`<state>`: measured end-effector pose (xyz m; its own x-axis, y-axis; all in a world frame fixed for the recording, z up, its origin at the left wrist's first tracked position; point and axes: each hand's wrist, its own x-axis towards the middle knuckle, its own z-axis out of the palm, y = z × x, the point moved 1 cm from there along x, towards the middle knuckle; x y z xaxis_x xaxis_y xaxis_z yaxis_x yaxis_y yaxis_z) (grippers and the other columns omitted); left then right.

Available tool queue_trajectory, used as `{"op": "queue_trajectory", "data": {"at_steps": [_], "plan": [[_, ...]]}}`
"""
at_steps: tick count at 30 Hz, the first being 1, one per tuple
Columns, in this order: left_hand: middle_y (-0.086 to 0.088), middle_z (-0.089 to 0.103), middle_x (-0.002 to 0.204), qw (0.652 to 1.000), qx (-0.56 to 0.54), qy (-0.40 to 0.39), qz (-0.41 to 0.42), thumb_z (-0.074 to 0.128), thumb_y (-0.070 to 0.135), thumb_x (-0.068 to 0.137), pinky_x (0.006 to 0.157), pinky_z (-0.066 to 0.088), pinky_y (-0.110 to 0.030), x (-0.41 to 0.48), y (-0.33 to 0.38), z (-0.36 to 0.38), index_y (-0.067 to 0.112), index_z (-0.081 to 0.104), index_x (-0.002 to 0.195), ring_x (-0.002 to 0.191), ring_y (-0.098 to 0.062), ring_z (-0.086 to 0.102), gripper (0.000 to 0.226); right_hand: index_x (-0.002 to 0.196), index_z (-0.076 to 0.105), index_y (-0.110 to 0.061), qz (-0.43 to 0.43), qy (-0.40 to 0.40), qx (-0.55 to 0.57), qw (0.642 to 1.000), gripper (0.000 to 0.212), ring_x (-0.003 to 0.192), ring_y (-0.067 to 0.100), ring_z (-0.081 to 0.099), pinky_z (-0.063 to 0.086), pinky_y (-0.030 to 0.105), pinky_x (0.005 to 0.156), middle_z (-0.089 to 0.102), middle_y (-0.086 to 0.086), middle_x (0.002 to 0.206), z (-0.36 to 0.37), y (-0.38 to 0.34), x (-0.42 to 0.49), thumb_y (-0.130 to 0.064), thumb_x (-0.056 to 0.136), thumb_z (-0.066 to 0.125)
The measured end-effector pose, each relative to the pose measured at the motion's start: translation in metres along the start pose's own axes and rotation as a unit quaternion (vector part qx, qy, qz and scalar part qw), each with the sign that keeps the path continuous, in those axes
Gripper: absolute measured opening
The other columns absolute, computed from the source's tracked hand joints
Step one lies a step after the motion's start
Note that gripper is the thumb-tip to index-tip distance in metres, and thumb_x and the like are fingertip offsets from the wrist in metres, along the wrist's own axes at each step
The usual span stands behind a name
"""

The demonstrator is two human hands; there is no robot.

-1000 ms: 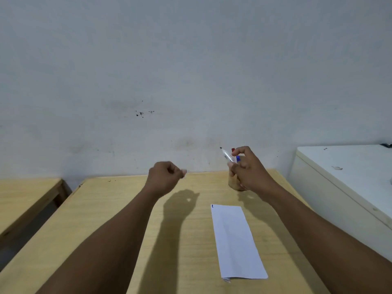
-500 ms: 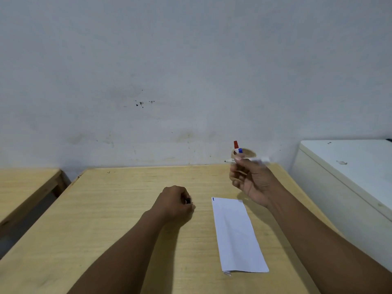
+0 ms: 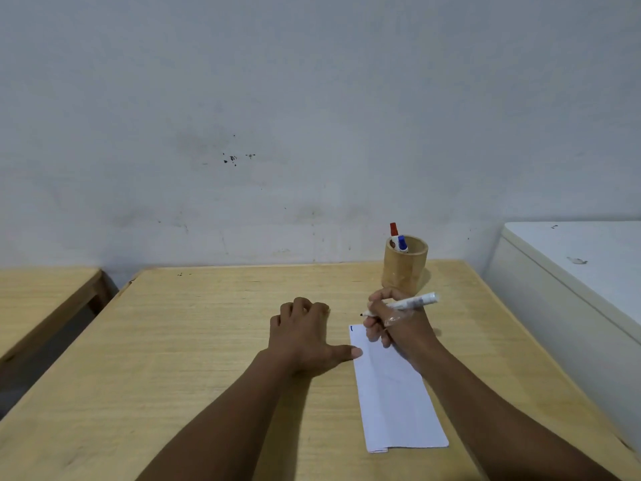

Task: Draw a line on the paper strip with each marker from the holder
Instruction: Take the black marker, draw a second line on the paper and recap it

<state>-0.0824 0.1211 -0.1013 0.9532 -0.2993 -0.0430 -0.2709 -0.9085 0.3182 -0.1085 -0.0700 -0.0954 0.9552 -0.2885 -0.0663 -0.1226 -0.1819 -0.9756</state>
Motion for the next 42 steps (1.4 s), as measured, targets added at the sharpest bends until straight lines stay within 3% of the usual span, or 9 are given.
{"op": "queue_trajectory", "data": {"at_steps": [4,13,20,26,32,34,37,39,42], "plan": [[0.0,0.034,0.15,1.0,-0.001,-0.012,-0.002,0.06,0.089,0.06,0.112,0.025,-0.045,0.003,0.0,-0.001,0.032,0.042,0.142,0.141,-0.024,0.026,0.102,0.081,0.067,-0.003,-0.004,0.011,-0.015,1.0,0.017,0.053,0.019,0.067,0.045,0.026,0.046,0.073,0.01,0.063,0.008,0.007,0.0,-0.017,0.087,0.074],[0.0,0.031,0.153,1.0,-0.006,-0.022,-0.008,0.062,0.088,0.06,0.113,0.025,-0.046,0.004,-0.002,-0.001,0.033,0.039,0.146,0.144,-0.025,0.024,0.105,0.076,0.069,-0.007,-0.047,0.051,-0.075,0.995,0.022,0.039,0.005,0.061,0.048,0.027,0.045,0.074,0.011,0.062,0.011,0.016,0.003,-0.026,0.08,0.081],[0.0,0.031,0.154,1.0,-0.012,-0.023,-0.009,0.063,0.087,0.06,0.114,0.023,-0.046,0.004,-0.002,-0.002,0.033,0.039,0.146,0.145,-0.024,0.023,0.105,0.068,0.068,-0.013,-0.045,0.044,-0.09,0.994,0.018,0.052,0.022,0.069,0.055,0.034,0.051,0.074,0.009,0.062,0.011,0.016,0.002,-0.027,0.07,0.079],[0.002,0.036,0.15,0.998,-0.044,-0.033,-0.018,0.064,0.085,0.063,0.115,0.027,-0.046,0.007,-0.004,-0.007,0.032,0.042,0.145,0.143,-0.024,0.028,0.101,0.07,0.067,-0.003,0.026,0.03,0.069,0.997,0.017,0.047,0.021,0.057,0.045,0.028,0.048,0.064,0.015,0.061,0.005,0.002,0.002,-0.007,0.087,0.069],[0.003,0.074,0.103,0.985,-0.171,0.014,0.023,0.071,0.024,0.088,0.077,0.046,-0.02,0.012,-0.035,-0.022,0.017,0.076,0.103,0.106,-0.018,0.067,0.017,0.079,0.064,-0.01,0.109,0.083,0.211,0.968,0.013,0.042,0.01,0.047,0.032,0.02,0.039,0.059,0.004,0.054,-0.013,-0.015,0.007,-0.017,0.086,0.073],[0.004,0.079,0.093,0.979,-0.195,0.049,0.025,0.073,0.022,0.088,0.075,0.051,-0.022,0.011,-0.037,-0.025,0.016,0.08,0.093,0.095,-0.014,0.071,0.011,0.078,0.066,-0.008,0.076,0.103,0.228,0.965,0.017,0.039,0.008,0.05,0.034,0.019,0.037,0.062,0.004,0.054,-0.021,-0.029,0.006,-0.019,0.083,0.079],[0.001,0.08,0.085,0.932,-0.353,0.076,-0.007,0.079,0.03,0.086,0.073,0.053,-0.026,0.011,-0.027,-0.036,0.015,0.081,0.085,0.082,-0.012,0.073,0.015,0.081,0.067,-0.006,0.033,0.053,0.292,0.954,0.016,0.05,0.015,0.058,0.043,0.025,0.049,0.064,0.01,0.063,-0.029,-0.054,0.002,-0.017,0.084,0.078],[-0.004,0.078,0.088,0.854,-0.516,0.063,-0.032,0.078,0.03,0.087,0.074,0.051,-0.03,0.012,-0.01,-0.05,0.011,0.079,0.088,0.08,-0.016,0.073,0.019,0.09,0.068,-0.003,0.032,0.003,0.34,0.94,0.013,0.058,0.021,0.066,0.047,0.032,0.063,0.07,0.015,0.07,-0.033,-0.069,-0.004,-0.016,0.09,0.07],[-0.001,0.07,0.085,0.754,-0.655,0.024,-0.05,0.076,0.035,0.088,0.077,0.049,-0.03,0.015,0.019,-0.068,0.011,0.077,0.097,0.084,-0.019,0.071,0.026,0.091,0.067,-0.007,0.027,-0.029,0.349,0.936,0.01,0.056,0.02,0.067,0.045,0.03,0.06,0.071,0.016,0.074,-0.03,-0.084,-0.014,-0.014,0.093,0.06]]}}
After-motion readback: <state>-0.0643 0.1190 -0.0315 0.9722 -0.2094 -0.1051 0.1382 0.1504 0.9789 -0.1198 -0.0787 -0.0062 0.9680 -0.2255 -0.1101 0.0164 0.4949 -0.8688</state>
